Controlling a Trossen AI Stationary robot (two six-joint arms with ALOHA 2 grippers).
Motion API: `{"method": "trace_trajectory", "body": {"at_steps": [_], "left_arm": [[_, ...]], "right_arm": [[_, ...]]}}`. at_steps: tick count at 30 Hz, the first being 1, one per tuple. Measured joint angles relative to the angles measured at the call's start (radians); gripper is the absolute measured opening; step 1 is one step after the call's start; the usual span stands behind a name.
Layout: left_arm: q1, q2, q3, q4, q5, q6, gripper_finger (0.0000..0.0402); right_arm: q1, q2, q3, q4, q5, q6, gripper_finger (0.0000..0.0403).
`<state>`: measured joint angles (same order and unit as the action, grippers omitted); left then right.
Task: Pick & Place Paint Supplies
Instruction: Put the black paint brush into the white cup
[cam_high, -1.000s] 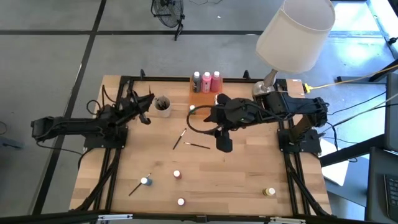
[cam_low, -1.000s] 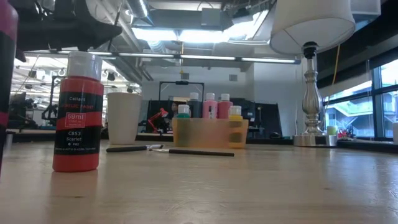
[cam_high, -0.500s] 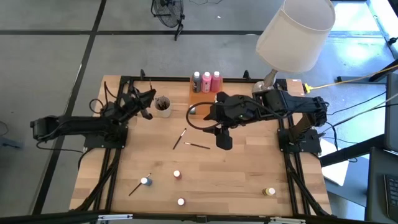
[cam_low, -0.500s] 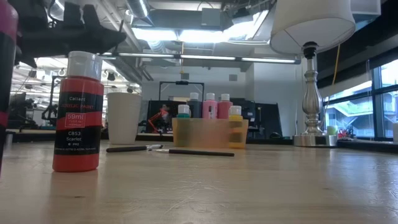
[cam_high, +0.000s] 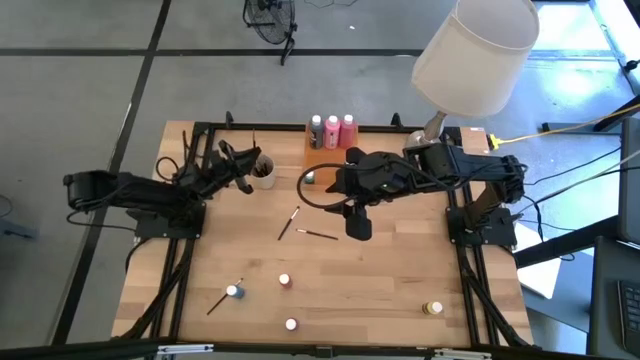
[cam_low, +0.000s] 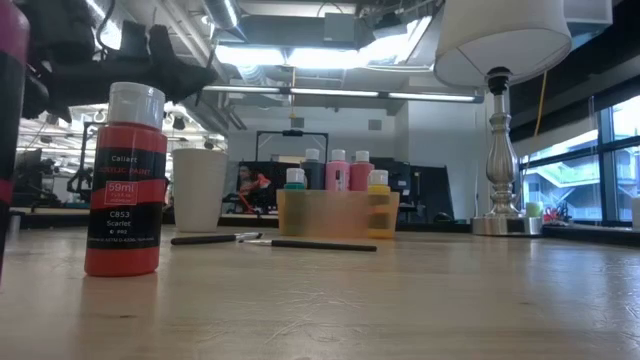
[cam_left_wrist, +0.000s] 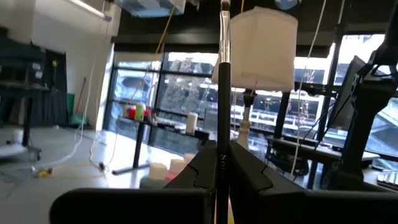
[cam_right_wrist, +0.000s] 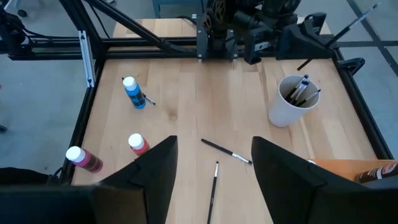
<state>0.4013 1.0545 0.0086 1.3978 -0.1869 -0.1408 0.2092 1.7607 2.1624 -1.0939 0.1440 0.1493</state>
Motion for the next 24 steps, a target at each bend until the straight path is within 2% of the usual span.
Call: {"method": "trace_trajectory", "body": {"at_steps": [5, 8, 11, 24], "left_arm": [[0.000, 0.085, 0.000, 0.092, 0.025, -0.036, 0.0013], [0.000, 0.130, 0.000, 0.158, 0.004, -0.032, 0.0013], [0.000, 0.169, 0.000, 0.163, -0.040, -0.032, 0.0013], [0.000, 0.264, 0.000, 0.170, -0.038, -0.049, 0.0013]], "right_arm": [[0.000, 0.000, 0.000, -0.001, 0.000, 0.000, 0.0208], [0.000, 0.000, 0.000, -0.002, -0.001, 0.001, 0.0208], [0.000, 0.000, 0.000, -0.002, -0.001, 0.003, 0.0208], [0.000, 0.000, 0.000, -0.015, -0.001, 0.000, 0.0208]]}}
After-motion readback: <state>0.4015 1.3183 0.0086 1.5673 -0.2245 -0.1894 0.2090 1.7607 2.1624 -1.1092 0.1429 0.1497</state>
